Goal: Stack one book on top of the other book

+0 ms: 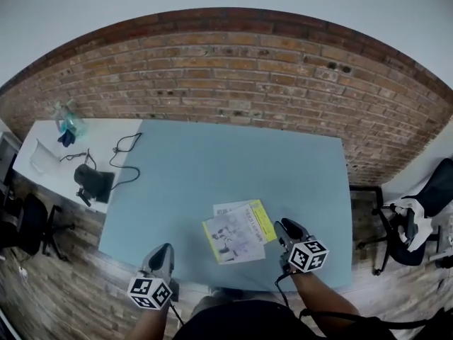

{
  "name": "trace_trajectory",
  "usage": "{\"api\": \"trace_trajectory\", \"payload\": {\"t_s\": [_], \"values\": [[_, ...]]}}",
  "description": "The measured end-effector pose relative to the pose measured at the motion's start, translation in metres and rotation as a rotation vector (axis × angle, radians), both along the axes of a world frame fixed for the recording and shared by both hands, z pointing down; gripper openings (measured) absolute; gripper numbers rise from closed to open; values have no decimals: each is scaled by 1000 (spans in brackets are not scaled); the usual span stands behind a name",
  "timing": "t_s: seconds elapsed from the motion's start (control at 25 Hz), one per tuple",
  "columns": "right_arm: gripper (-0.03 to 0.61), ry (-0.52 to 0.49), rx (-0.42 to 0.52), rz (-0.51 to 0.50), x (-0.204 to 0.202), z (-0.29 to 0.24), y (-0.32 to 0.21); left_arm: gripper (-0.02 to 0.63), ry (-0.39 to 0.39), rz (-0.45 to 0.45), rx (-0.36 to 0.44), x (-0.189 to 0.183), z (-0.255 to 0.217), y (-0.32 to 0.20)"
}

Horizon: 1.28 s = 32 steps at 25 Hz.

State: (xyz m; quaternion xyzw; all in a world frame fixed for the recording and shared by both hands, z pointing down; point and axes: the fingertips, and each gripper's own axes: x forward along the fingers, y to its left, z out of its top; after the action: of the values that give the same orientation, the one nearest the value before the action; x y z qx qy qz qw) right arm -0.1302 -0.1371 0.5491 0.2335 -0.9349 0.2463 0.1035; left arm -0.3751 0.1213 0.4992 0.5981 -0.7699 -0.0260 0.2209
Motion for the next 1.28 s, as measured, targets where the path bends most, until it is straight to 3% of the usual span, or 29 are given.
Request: {"api": "trace_trajectory", "payload": {"t_s": [0.16,0.76,1.08,1.28], "values": [[3,-15,94,-38,-1,-23,5,5,-10,25,10,-3,-5,-12],[2,-23,143,27,4,-24,7,5,-42,109,19,-17,-18,-41],[2,-67,147,64,17,-37,18,5,-60,147,41,-6,-25,-47],[2,-76,124,55,-6,-27,20,5,-54,116,33,-21,-26,-31]]}}
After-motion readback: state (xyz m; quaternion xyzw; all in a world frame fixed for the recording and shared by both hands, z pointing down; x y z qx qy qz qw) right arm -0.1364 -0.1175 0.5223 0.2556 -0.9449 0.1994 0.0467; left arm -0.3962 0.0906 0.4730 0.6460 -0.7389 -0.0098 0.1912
